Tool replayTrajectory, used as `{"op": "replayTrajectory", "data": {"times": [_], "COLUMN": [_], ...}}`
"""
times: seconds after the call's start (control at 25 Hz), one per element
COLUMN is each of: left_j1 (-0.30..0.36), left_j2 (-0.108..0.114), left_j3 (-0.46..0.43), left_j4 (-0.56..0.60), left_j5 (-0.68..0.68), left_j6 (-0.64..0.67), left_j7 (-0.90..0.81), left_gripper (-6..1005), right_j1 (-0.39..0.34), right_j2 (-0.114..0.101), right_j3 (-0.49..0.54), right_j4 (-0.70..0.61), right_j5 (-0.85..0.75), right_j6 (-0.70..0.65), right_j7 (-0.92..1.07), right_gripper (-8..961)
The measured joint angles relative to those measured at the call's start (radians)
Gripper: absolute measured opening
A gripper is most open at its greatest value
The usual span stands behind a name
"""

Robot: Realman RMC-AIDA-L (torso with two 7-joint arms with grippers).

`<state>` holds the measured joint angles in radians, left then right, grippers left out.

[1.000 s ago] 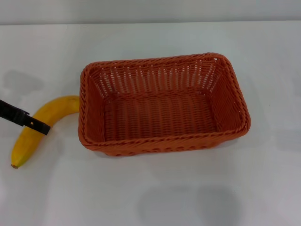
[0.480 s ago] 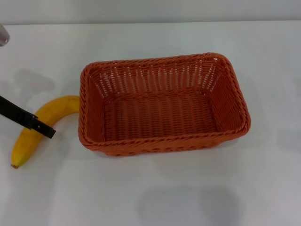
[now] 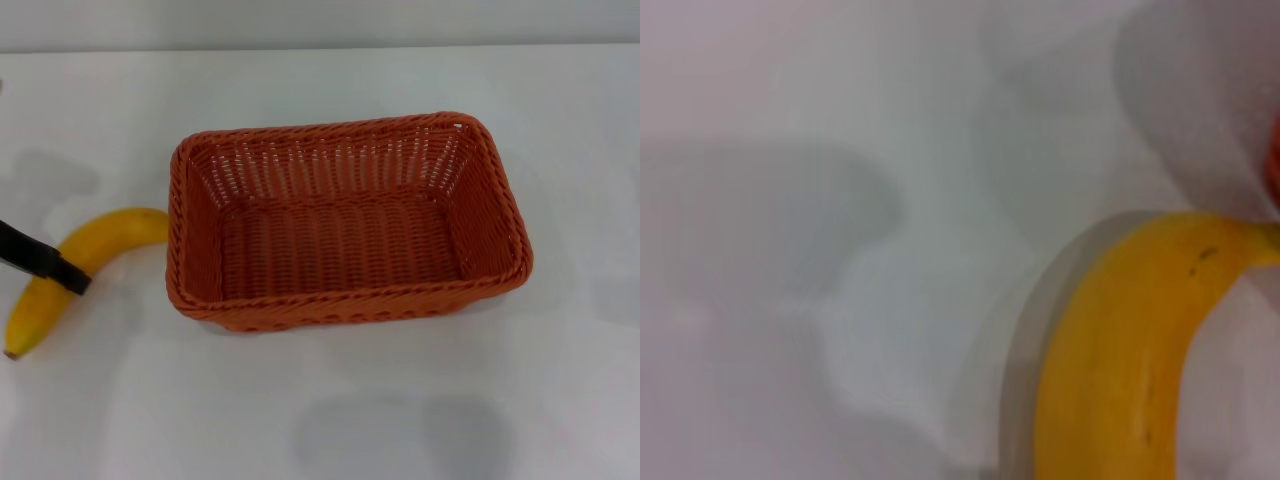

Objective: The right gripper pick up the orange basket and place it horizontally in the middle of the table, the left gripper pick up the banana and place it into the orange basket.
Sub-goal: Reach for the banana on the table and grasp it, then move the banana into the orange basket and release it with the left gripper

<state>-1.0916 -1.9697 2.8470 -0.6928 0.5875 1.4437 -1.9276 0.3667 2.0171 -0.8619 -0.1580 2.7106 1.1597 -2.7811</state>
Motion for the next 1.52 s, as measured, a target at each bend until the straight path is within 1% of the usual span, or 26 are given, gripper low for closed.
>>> {"op": "replayTrajectory", "data": {"times": [0.08,0.2,0.28,0.4,0.52,0.6,0.68,0.72,0.8,0.92,0.96,1.04,1.08,1.16,1.2,1.28,1.52], "left_j1": [0.004,0.016,0.023,0.022,0.009,-0.012,-0.052,-0.08,-0.144,-0.243,-0.267,-0.336,-0.355,-0.379,-0.383,-0.381,-0.369], "left_j2": [0.001,-0.002,0.002,0.023,0.038,0.046,0.046,0.042,0.022,-0.026,-0.039,-0.082,-0.094,-0.105,-0.104,-0.101,-0.108], "left_j3": [0.0,-0.001,0.0,0.0,0.001,0.001,0.001,0.002,0.002,0.002,0.002,0.002,0.002,0.002,0.001,0.001,0.0], "left_j4": [-0.048,-0.165,-0.222,-0.261,-0.291,-0.295,-0.292,-0.291,-0.291,-0.276,-0.266,-0.228,-0.211,-0.15,-0.097,-0.028,0.066], "left_j5": [-0.019,-0.092,-0.168,-0.281,-0.439,-0.557,-0.608,-0.614,-0.595,-0.524,-0.497,-0.414,-0.382,-0.333,-0.314,-0.297,-0.218], "left_j6": [0.003,0.001,0.001,0.01,0.049,0.108,0.151,0.168,0.193,0.222,0.226,0.228,0.226,0.218,0.21,0.191,0.135], "left_j7": [-0.013,-0.041,-0.049,-0.05,-0.032,-0.008,0.014,0.031,0.073,0.147,0.168,0.222,0.238,0.249,0.248,0.251,0.344], "left_gripper": [571,531,518,516,515,514,513,512,512,511,512,512,513,514,514,515,517], "right_j1": [-0.002,-0.006,-0.006,-0.006,-0.006,-0.006,-0.006,-0.006,-0.006,-0.006,-0.006,-0.006,-0.006,-0.006,-0.006,-0.007,-0.014], "right_j2": [0.0,0.001,0.001,0.0,0.0,0.0,0.001,0.001,0.001,0.002,0.002,0.002,0.002,0.002,0.002,0.002,0.002], "right_j3": [0.005,0.006,0.006,0.006,0.007,0.007,0.008,0.008,0.008,0.008,0.008,0.008,0.007,0.008,0.008,0.017,0.033], "right_j4": [0.0,0.0,0.0,0.0,0.0,0.0,0.0,0.001,0.001,0.002,0.002,0.002,0.002,0.003,0.005,0.015,0.027], "right_j5": [0.0,0.0,0.0,0.0,0.0,0.0,0.0,0.0,0.0,0.0,0.0,0.0,0.0,0.0,0.0,0.0,0.0], "right_j6": [0.0,0.0,0.0,0.001,0.001,0.002,0.002,0.002,0.002,0.002,0.002,0.002,0.002,0.002,0.002,0.002,0.003], "right_j7": [0.0,0.001,0.001,0.001,0.001,0.002,0.007,0.013,0.023,0.026,0.026,0.026,0.026,0.026,0.026,0.026,0.026], "right_gripper": [652,652,652,652,652,652,653,653,653,653,653,653,653,653,653,653,654]}}
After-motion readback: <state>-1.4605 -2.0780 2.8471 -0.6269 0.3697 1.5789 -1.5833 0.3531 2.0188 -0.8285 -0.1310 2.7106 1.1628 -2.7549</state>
